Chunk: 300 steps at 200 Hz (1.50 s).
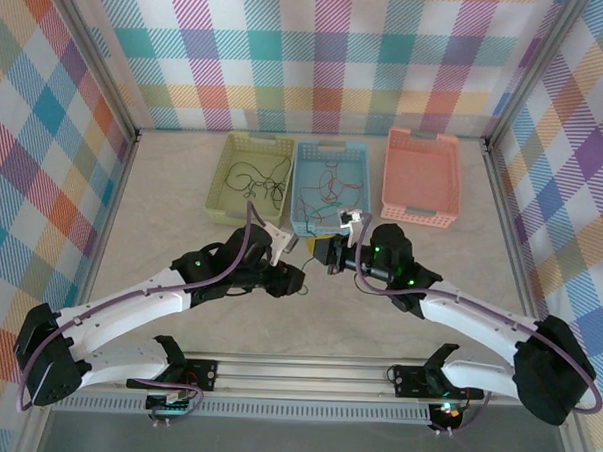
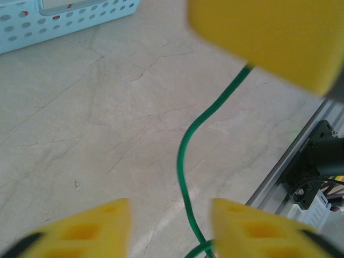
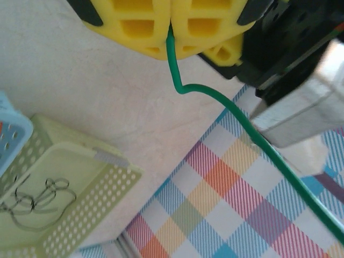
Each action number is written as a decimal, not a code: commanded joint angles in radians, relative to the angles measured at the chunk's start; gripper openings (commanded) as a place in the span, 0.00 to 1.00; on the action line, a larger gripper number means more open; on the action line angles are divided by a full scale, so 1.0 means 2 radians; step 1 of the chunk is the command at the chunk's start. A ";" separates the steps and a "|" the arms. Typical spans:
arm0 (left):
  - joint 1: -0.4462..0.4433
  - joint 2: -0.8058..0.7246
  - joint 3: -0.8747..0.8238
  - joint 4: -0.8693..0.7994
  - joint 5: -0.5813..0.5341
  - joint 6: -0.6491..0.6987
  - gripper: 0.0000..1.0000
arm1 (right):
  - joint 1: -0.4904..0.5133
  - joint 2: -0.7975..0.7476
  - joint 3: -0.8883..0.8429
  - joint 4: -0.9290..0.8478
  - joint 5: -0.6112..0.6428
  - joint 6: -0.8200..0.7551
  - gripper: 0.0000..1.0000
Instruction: Untangle the cables
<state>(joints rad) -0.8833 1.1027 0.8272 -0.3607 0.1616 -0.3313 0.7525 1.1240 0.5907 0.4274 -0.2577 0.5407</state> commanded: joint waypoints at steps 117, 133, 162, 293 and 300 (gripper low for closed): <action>-0.003 -0.183 -0.090 0.064 0.071 -0.113 0.78 | -0.021 -0.119 -0.032 0.025 -0.089 -0.177 0.00; -0.003 -0.153 -0.083 0.080 0.092 -0.121 0.77 | -0.021 -0.116 -0.036 0.030 -0.092 -0.180 0.00; -0.004 -0.109 -0.080 0.117 0.123 -0.134 0.64 | -0.021 -0.112 -0.039 0.033 -0.090 -0.184 0.00; -0.015 -0.076 -0.031 0.102 0.169 -0.048 0.00 | -0.024 -0.088 -0.055 0.036 0.066 -0.157 0.00; -0.019 -0.070 -0.016 0.080 0.157 -0.033 0.00 | -0.028 -0.075 -0.057 0.041 0.092 -0.145 0.00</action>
<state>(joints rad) -0.8871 0.9482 0.6865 -0.1238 0.4526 -0.5476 0.7120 0.9234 0.5030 0.4686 -0.2798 0.2020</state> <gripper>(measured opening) 0.056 0.064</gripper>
